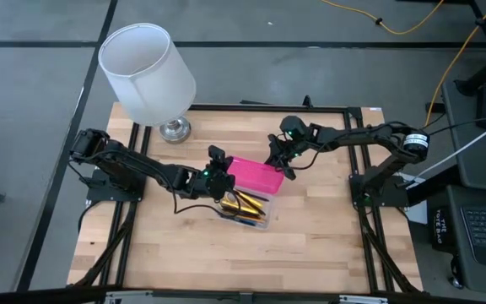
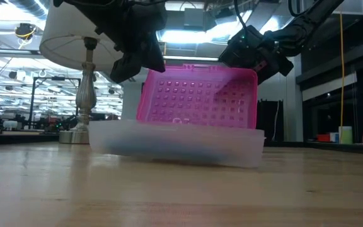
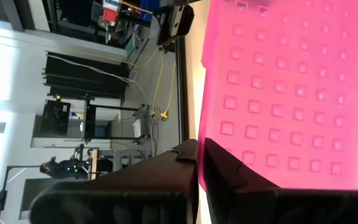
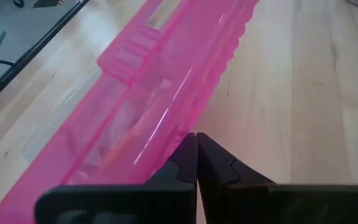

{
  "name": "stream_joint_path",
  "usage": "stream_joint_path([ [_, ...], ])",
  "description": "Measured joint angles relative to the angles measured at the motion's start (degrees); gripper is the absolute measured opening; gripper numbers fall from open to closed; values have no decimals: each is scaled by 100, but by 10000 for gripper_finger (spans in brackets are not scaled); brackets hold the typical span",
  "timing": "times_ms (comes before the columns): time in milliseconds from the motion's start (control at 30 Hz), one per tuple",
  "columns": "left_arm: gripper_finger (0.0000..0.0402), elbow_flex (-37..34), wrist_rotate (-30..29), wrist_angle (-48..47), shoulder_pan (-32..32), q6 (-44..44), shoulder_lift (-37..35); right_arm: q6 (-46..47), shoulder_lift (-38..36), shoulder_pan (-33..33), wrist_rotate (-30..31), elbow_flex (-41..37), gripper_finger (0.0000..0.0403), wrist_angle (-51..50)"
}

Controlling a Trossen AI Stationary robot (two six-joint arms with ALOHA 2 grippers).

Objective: Pick & place school supplies into a supply box
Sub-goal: Close the supply box

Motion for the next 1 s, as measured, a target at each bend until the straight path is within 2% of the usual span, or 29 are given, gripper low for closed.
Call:
stream_joint_path([
  [300, 9, 0, 23, -9, -15, 219, -2, 16, -2, 0, -2, 0, 3, 0],
  [733, 76, 0, 23, 7, -22, 205, -1, 4, -4, 0, 2, 0, 3, 1],
  [1000, 97, 0, 121, 237, -161, 65, -22, 3, -4, 0, 2, 0, 3, 0],
])
